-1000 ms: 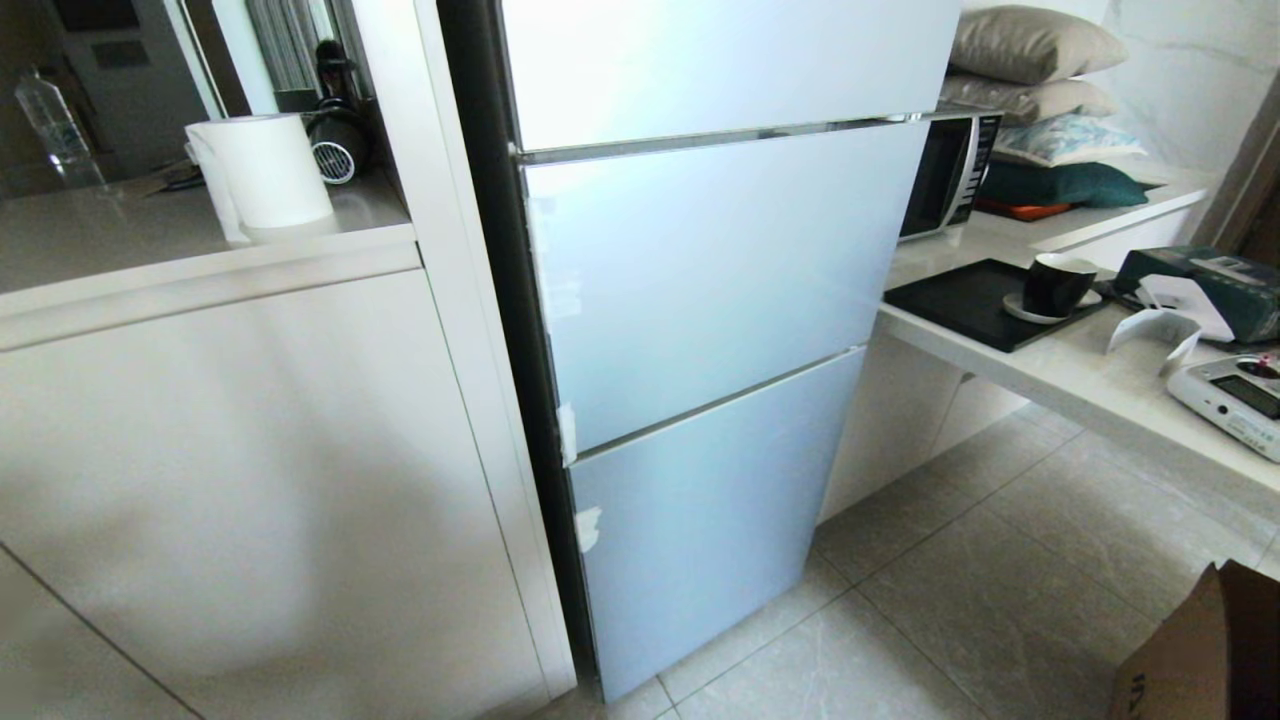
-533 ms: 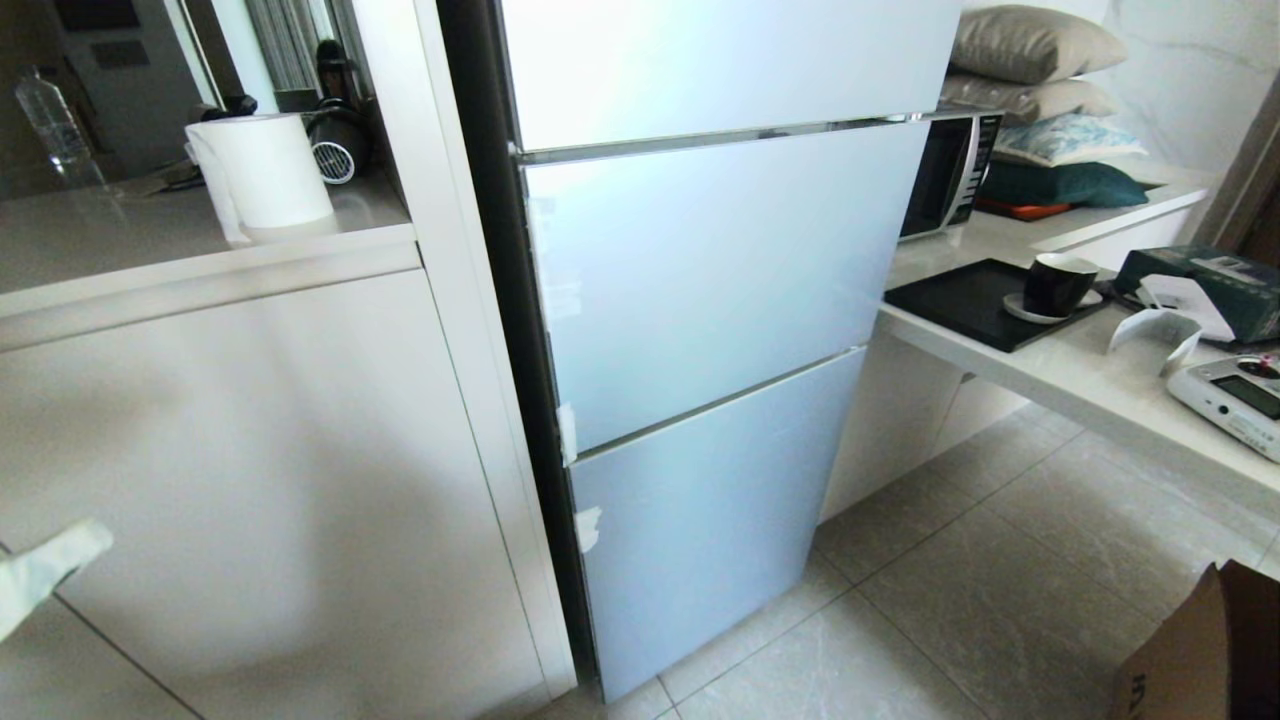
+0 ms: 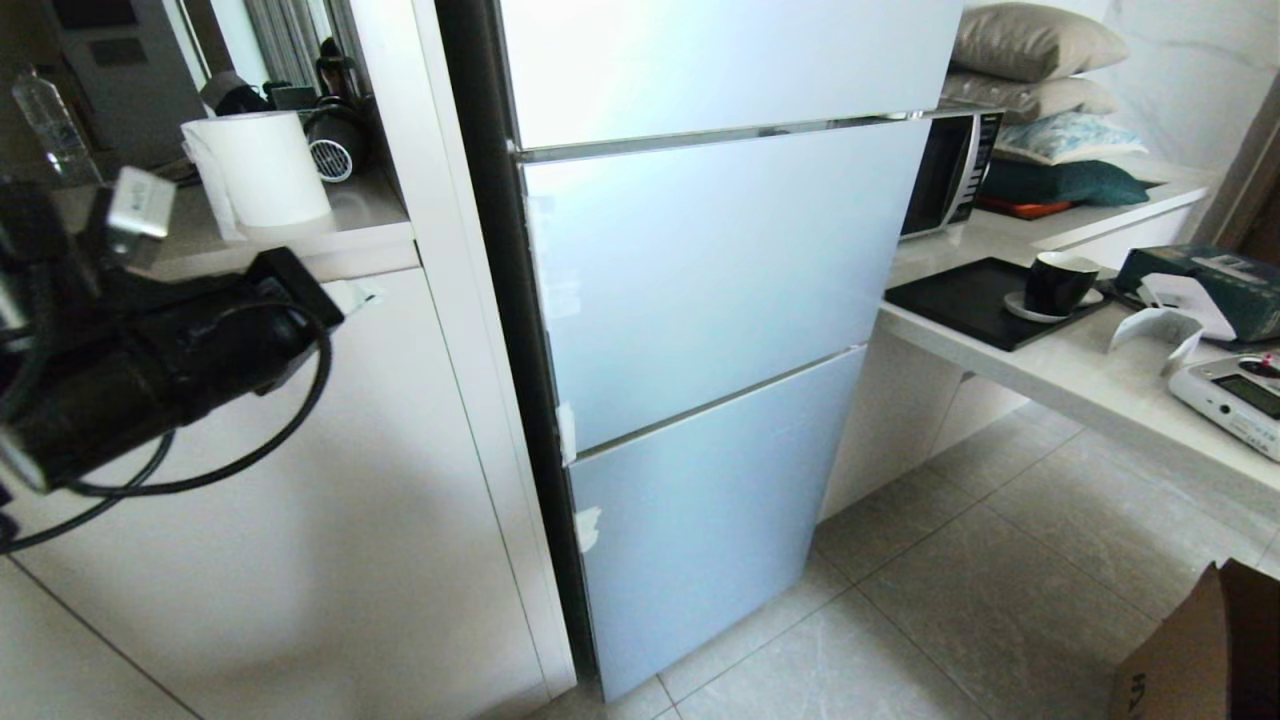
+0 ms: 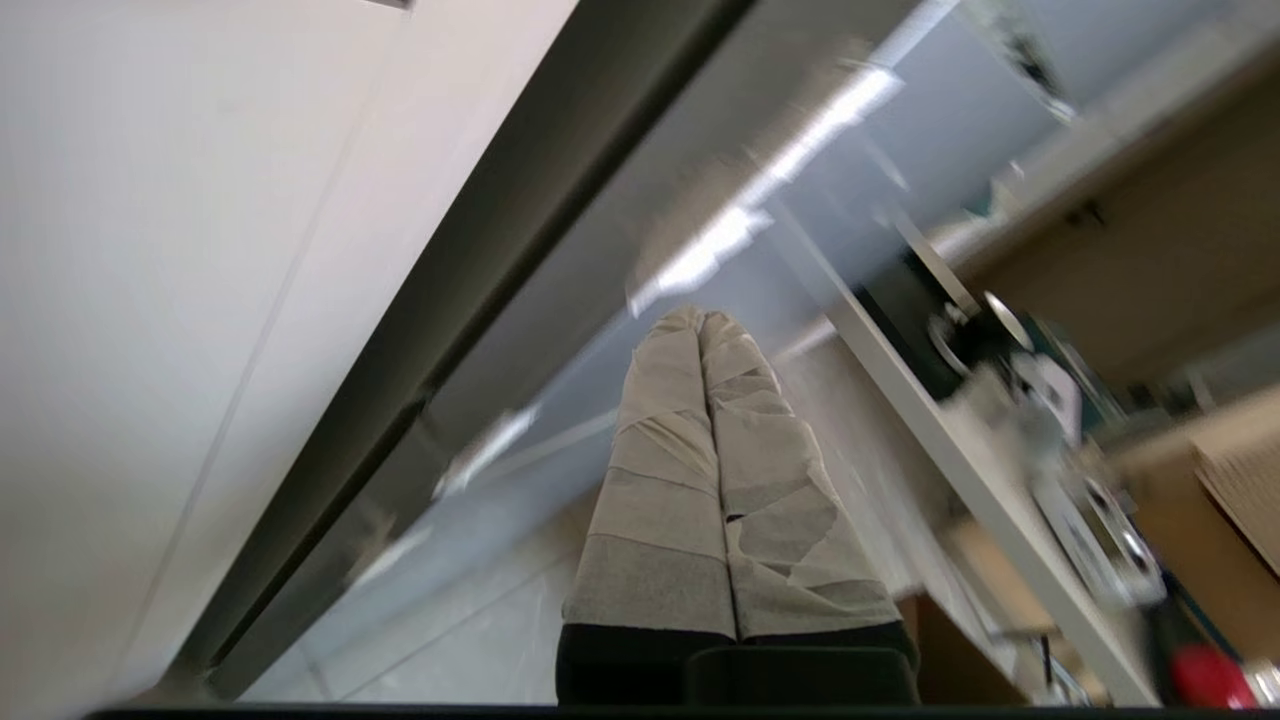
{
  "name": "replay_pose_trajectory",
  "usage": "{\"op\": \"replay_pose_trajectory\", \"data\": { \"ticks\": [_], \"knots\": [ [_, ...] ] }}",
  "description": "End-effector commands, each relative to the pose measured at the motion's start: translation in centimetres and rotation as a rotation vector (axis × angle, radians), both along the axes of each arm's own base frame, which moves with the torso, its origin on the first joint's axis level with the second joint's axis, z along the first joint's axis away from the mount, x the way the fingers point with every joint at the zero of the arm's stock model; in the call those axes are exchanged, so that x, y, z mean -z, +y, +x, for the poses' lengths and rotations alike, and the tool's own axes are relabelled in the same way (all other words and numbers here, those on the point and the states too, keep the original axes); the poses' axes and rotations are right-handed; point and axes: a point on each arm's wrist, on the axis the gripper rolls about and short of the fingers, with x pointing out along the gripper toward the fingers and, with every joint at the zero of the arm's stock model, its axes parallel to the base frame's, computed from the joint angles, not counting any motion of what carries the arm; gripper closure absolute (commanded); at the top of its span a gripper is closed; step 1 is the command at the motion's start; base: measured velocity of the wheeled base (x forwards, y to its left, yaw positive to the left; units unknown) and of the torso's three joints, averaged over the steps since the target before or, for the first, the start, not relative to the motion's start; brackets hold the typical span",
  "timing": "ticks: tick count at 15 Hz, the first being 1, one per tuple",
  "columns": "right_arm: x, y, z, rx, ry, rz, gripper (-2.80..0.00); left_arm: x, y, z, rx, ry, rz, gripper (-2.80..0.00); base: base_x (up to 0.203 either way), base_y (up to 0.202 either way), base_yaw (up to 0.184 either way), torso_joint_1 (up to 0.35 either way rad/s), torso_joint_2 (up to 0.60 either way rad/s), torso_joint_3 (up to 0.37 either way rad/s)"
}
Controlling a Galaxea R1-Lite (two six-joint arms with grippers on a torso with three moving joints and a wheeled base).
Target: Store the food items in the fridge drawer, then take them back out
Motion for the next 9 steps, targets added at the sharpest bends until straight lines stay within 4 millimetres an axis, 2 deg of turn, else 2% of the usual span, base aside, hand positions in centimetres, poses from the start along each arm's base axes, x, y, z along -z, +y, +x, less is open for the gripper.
{"op": "replay_pose_trajectory", "data": {
  "ticks": [1,6,9],
  "knots": [
    [0.0,0.0,0.0,0.0,-0.001,-0.001,0.0,2.4,-2.8,3.8,-0.026,0.065,-0.018,0.0,0.0,0.0,0.0,0.0,0.0,0.0],
    [0.0,0.0,0.0,-0.001,-0.001,0.0,0.0,2.1,-2.9,4.3,-0.087,0.035,-0.089,0.0,0.0,0.0,0.0,0.0,0.0,0.0],
    [0.0,0.0,0.0,-0.001,-0.001,0.0,0.0,2.6,-3.0,5.9,-0.104,0.043,-0.098,0.0,0.0,0.0,0.0,0.0,0.0,0.0]
  ]
}}
